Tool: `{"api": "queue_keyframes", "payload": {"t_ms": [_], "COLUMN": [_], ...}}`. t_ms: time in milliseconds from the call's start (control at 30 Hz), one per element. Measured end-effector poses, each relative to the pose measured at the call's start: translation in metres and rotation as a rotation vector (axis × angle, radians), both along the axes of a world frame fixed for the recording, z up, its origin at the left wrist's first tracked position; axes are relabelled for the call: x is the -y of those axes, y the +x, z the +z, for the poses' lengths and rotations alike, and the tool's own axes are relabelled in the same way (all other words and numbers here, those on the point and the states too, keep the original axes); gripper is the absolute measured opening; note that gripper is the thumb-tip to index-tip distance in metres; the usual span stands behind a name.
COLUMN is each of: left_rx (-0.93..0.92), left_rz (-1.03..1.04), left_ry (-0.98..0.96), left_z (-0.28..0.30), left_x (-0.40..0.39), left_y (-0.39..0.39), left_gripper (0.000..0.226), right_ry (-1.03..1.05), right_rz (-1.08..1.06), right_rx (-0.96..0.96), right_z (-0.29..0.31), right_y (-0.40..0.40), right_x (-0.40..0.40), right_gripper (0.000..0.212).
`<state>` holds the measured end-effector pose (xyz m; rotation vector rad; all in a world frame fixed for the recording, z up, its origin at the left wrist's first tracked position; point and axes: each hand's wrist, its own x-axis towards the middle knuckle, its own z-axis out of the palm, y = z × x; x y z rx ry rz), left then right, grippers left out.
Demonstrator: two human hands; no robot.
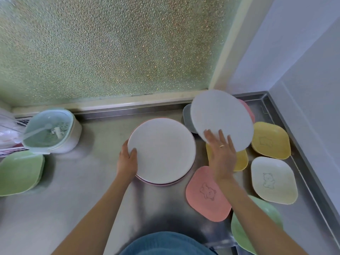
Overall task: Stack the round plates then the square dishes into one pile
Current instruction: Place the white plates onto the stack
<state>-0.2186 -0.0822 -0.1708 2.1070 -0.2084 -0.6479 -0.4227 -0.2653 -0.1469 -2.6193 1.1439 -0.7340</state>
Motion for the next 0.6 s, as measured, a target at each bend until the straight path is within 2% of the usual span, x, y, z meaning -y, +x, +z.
{"api": "queue_keyframes", "payload": {"t_ms": [67,133,267,367,533,600], "left_rx": [-0.01,-0.027,-0.062,-0.049,0.014,0.062], "left_rz": [-0.009,0.0,0.054,0.051,-0.089,-0.13], "left_ry": [-0.021,-0.058,-0.157,-0.186,-0.1,-0.019], "left_z": [0.001,0.006,0.02,0.026,0.03,0.028], "left_x": [-0.003,-0.006,-0.012,-0.015,-0.02,-0.023], "left_y": [0.0,-0.002,-0.004,-0.005,-0.013,-0.016], "left_gripper": [0.045,0.043,0.046,0.044,0.05,0.053], "right_ry": [-0.145,-0.188,-0.205,-0.15,-0.088,0.076], "right_rz": [0.15,0.312,0.564,0.625,0.691,0.735], "right_rx": [0.085,0.101,-0.082,-0.232,-0.383,-0.467], "right_z": [-0.002,-0.003,-0.007,-0.011,-0.007,-0.007], "right_y": [0.006,0.013,0.022,0.022,0.021,0.021], "right_x": [-0.028,-0.054,-0.085,-0.095,-0.1,-0.095], "right_gripper": [0.051,0.048,0.057,0.062,0.048,0.048]}}
